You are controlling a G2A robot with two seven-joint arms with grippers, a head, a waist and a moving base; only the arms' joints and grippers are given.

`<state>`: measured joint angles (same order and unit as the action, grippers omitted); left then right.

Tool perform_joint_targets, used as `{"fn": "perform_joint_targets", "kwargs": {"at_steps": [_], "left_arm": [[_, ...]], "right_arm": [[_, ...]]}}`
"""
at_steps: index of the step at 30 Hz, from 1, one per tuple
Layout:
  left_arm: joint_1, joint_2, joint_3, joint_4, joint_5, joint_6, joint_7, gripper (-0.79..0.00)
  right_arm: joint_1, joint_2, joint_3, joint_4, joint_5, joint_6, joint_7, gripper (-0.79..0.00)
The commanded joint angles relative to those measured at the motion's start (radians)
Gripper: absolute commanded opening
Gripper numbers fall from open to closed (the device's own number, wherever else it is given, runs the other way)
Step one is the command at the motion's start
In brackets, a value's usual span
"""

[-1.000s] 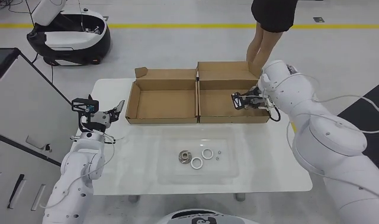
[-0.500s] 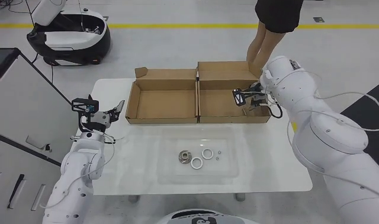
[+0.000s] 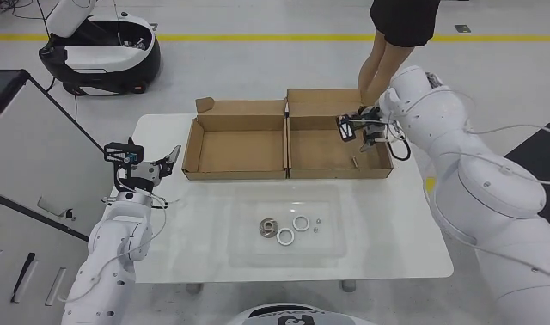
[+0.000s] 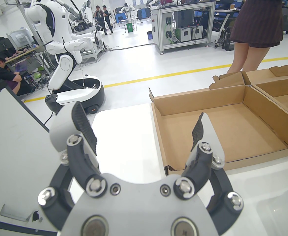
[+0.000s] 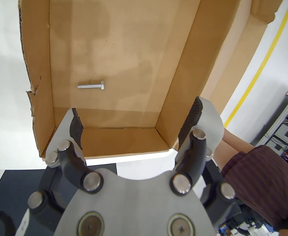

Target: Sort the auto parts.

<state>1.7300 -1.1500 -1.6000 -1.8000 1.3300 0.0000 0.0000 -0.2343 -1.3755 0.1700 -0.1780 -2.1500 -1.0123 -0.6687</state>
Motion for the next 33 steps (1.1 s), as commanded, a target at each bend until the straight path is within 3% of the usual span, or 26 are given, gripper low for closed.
{"fn": "perform_joint_targets", "kwargs": {"at_steps": [1, 12, 22, 28, 33], "left_arm": [[0.000, 0.000, 0.000, 0.000, 0.000, 0.000, 0.000, 0.000], [0.000, 0.000, 0.000, 0.000, 0.000, 0.000, 0.000, 0.000], [0.000, 0.000, 0.000, 0.000, 0.000, 0.000, 0.000, 0.000], [0.000, 0.000, 0.000, 0.000, 0.000, 0.000, 0.000, 0.000], [0.000, 0.000, 0.000, 0.000, 0.000, 0.000, 0.000, 0.000]], "right_arm": [[0.013, 0.003, 0.000, -0.006, 0.002, 0.000, -0.020, 0.000], [0.061, 0.034, 0.000, -0.071, -0.043, 0.000, -0.139, 0.000], [0.059, 0.080, 0.000, -0.297, -0.021, 0.000, -0.122, 0.000], [0.025, 0.142, 0.000, -0.531, 0.088, 0.000, 0.018, 0.000], [-0.022, 0.237, 0.000, -0.821, 0.329, 0.000, 0.302, 0.000]]}}
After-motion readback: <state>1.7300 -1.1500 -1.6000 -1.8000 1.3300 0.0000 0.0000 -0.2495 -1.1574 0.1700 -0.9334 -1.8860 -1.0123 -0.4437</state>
